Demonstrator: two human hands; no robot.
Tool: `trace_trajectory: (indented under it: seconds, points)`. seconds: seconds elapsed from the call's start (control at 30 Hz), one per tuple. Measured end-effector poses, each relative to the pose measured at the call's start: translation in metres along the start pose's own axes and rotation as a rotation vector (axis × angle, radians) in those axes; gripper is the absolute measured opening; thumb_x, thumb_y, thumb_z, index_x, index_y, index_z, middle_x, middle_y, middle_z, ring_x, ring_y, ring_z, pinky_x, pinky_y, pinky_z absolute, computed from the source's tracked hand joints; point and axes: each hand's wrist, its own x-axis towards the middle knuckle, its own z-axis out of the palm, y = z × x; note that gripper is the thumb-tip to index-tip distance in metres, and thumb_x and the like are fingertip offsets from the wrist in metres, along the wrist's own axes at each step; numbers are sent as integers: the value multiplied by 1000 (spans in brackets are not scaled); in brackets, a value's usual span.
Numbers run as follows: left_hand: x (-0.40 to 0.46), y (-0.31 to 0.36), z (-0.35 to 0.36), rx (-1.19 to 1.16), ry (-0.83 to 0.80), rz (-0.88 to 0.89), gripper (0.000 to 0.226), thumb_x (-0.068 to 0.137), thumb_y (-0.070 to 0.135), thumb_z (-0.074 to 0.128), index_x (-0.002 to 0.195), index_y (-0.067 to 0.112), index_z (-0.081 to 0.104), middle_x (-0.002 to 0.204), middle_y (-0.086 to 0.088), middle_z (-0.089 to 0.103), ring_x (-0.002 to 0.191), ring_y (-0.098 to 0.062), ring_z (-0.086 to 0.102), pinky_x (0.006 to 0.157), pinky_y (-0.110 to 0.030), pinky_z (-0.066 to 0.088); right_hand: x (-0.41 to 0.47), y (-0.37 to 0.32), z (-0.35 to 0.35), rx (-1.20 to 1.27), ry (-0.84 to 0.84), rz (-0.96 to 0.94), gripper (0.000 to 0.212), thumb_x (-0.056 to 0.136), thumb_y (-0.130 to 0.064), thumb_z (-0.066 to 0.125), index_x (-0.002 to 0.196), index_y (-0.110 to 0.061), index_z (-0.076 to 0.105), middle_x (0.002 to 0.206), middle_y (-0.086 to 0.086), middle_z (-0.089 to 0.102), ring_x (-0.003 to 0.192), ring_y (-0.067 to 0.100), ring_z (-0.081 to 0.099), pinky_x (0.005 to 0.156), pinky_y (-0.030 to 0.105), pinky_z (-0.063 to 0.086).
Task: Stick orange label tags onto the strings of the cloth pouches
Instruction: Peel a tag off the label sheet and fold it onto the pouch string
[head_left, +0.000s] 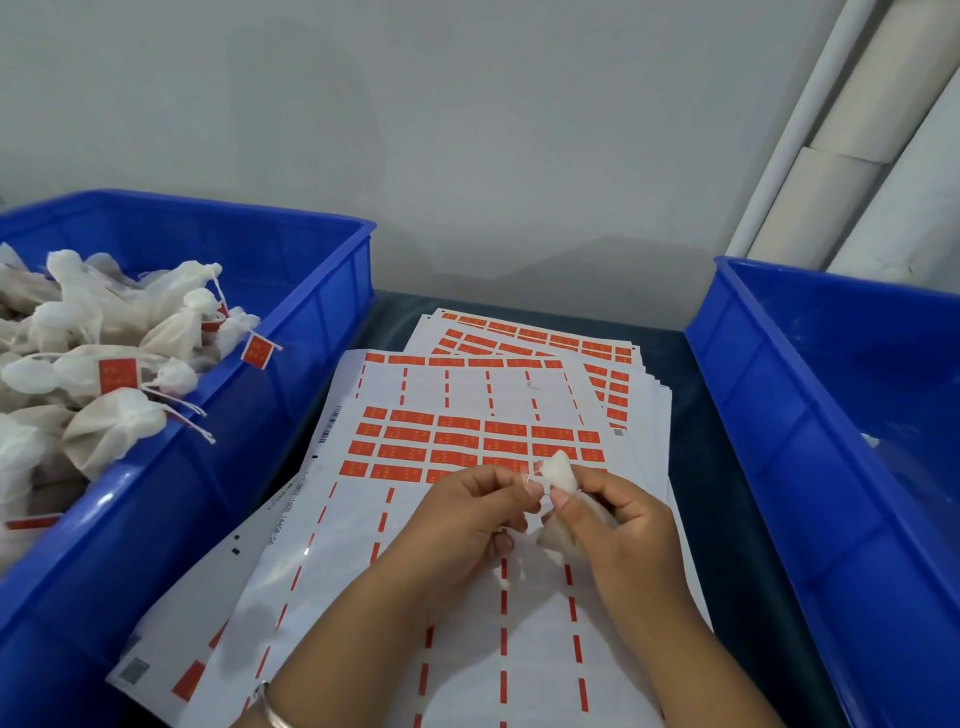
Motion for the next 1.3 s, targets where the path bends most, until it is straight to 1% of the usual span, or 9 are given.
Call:
trace_trajectory:
  seconds: [0.13, 0.23, 0.37, 0.6, 0.7, 0.93, 1.1, 1.23, 1.3]
  points:
    - [1, 0, 0, 96, 69, 53, 15, 81, 34, 65, 69, 27, 71, 70, 10, 69, 68, -12, 60, 62, -16, 48, 3, 5, -2, 23, 51, 55, 6, 83, -32, 67, 89, -33, 68, 89, -31, 67, 88, -11, 60, 52, 4, 46]
    - [1, 0, 2, 320, 184, 170, 13, 82, 35, 64, 72, 27, 65, 64, 19, 65, 64, 3, 60, 45, -3, 39, 4, 6, -1, -1, 56, 72, 5, 83, -32, 67, 88, -34, 67, 88, -32, 66, 87, -12, 59, 51, 4, 46]
    - [2, -1, 3, 576, 333, 328, 16, 83, 37, 62, 71, 30, 55, 69, 17, 57, 65, -6, 57, 52, -4, 34, 3, 8, 1, -32, -2, 64, 12, 87, -25, 65, 83, -37, 66, 84, -40, 62, 88, -20, 54, 47, 1, 41]
    - [4, -3, 3, 714, 434, 401, 23, 85, 37, 59, 69, 37, 44, 72, 24, 47, 65, -4, 52, 52, -4, 30, 3, 10, 3, -63, -30, 72, 26, 84, -16, 68, 91, -40, 60, 94, -30, 62, 94, 6, 59, 55, 9, 45]
    - [6, -5, 3, 737, 460, 391, 24, 86, 36, 59, 69, 38, 42, 71, 25, 46, 64, -4, 52, 50, -4, 28, 3, 8, 4, -54, -62, 67, 36, 83, -12, 67, 95, -44, 53, 104, -32, 57, 101, 6, 56, 66, 13, 46]
    - [10, -3, -6, 592, 644, 368, 22, 84, 33, 61, 70, 36, 45, 73, 25, 48, 64, -5, 53, 52, -6, 29, 2, 3, 5, -84, -153, 56, 41, 75, -48, 68, 111, -50, 49, 116, -35, 52, 109, 4, 54, 85, 21, 50]
    - [5, 0, -7, 575, 769, 453, 23, 84, 33, 59, 68, 36, 43, 71, 27, 45, 61, -1, 52, 39, -3, 33, 2, 0, 6, -130, -256, 53, 45, 86, -32, 67, 118, -53, 44, 109, -49, 46, 108, -6, 48, 76, 11, 48]
    - [3, 1, -8, 570, 776, 451, 23, 84, 33, 60, 68, 36, 44, 72, 28, 45, 63, -1, 52, 46, -3, 29, 2, -2, 5, -110, -377, 120, 55, 81, -14, 64, 117, -51, 46, 113, -36, 55, 115, 0, 49, 95, 28, 51]
    - [3, 2, -7, 531, 750, 464, 21, 82, 33, 62, 68, 36, 46, 72, 27, 49, 63, -3, 54, 50, -3, 31, 0, -4, 3, -132, -438, 122, 54, 87, -6, 61, 114, -52, 49, 109, -37, 60, 110, -4, 52, 87, 16, 51]
